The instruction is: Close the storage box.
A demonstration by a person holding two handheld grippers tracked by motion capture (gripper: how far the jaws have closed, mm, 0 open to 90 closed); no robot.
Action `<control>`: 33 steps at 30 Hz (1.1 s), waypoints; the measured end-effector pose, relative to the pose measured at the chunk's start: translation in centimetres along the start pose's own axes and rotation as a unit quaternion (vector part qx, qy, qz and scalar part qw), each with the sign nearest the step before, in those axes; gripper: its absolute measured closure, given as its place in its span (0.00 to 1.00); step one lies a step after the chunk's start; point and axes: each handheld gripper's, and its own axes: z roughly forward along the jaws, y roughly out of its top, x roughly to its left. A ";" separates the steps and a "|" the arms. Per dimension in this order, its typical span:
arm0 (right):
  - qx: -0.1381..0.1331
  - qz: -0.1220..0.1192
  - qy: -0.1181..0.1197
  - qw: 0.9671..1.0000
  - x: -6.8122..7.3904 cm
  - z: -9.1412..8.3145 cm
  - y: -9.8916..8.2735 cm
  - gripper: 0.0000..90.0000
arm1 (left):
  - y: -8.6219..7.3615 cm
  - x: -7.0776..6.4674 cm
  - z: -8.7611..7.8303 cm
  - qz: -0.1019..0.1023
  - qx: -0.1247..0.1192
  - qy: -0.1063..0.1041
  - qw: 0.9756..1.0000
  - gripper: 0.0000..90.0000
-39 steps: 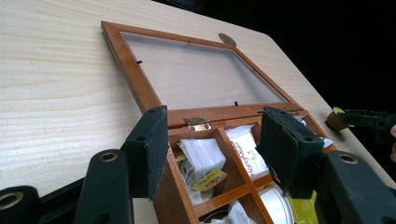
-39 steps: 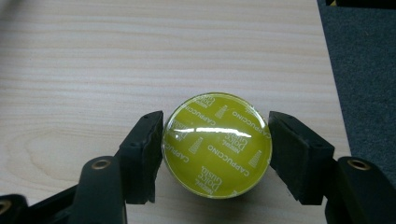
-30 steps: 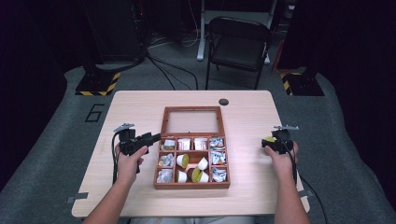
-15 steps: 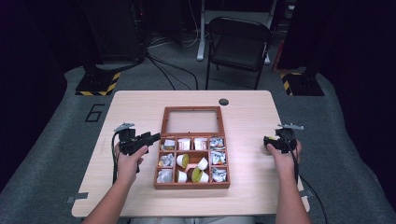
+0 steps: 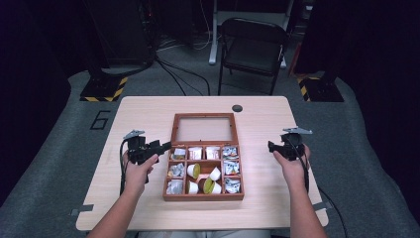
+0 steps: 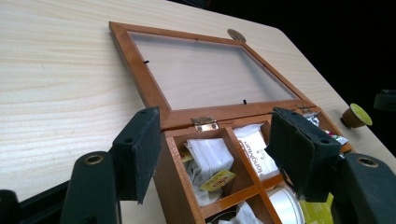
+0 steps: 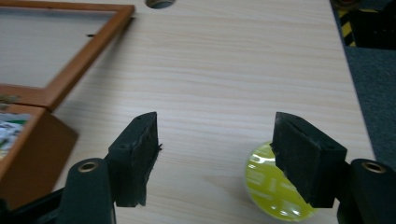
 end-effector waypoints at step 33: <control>-0.038 -0.046 0.158 0.986 9.2 -1.5 3.7 0.36 | 2.8 -2.0 2.1 -0.004 0.015 -0.020 1.000 0.36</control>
